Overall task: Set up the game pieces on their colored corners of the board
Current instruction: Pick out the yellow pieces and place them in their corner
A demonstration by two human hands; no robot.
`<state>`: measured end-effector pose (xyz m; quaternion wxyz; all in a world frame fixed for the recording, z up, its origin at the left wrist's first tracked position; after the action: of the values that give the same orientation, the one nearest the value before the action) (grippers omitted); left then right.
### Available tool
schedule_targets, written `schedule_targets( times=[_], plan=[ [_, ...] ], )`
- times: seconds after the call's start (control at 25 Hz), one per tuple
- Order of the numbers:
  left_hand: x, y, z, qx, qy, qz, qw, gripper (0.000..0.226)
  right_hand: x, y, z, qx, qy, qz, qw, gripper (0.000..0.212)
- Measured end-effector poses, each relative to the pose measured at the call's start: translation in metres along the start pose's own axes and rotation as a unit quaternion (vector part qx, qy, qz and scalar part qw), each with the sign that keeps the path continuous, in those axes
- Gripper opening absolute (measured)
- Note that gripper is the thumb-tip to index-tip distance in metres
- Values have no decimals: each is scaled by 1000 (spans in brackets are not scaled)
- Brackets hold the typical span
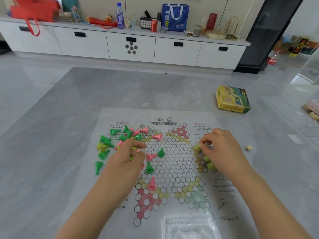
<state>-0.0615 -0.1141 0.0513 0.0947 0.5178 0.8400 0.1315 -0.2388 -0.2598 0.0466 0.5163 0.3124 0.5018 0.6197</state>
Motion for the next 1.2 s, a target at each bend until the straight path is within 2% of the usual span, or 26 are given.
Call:
schedule_targets(
  times=[0.2, 0.4, 0.48, 0.6, 0.76, 0.96, 1.12, 1.2],
  plan=[
    [-4, 6, 2, 8, 2, -17, 1000, 19, -1, 0, -2, 2, -2, 11, 1000, 21],
    [-12, 39, 1, 112, 22, -128, 985, 29, 9, 10, 18, -75, 18, -18, 997, 18],
    [-14, 52, 1, 161, 32, -169, 972, 30, 18, 11, 37, -108, 46, 10, 993, 16],
    [-12, 63, 0, 220, 44, -197, 955, 25, 29, 3, 77, -119, 118, 94, 981, 19],
    [-9, 73, 1, 250, 47, -207, 945, 23, 24, -11, 126, -71, 187, 136, 970, 23],
    [-9, 84, 2, 269, 53, -220, 936, 24, 13, -36, 157, 51, 248, 182, 950, 23],
    [-8, 87, 4, 276, 50, -223, 934, 25, 10, -42, 159, 100, 262, 198, 939, 18],
    [-9, 88, 6, 287, 53, -226, 929, 25, 12, -38, 163, 84, 262, 192, 942, 14]
  ],
)
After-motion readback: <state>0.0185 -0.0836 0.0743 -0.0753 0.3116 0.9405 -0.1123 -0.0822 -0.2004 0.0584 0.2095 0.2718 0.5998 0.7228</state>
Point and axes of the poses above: each hand's wrist, its own x-axis away from the middle knuckle, its own y-axis out of the back of the hand, z = x × y, the point moved 4 cm from there along -x, towards the middle knuckle, and after that the axes turned 12 degrees about -y, right-handed, at the moved point
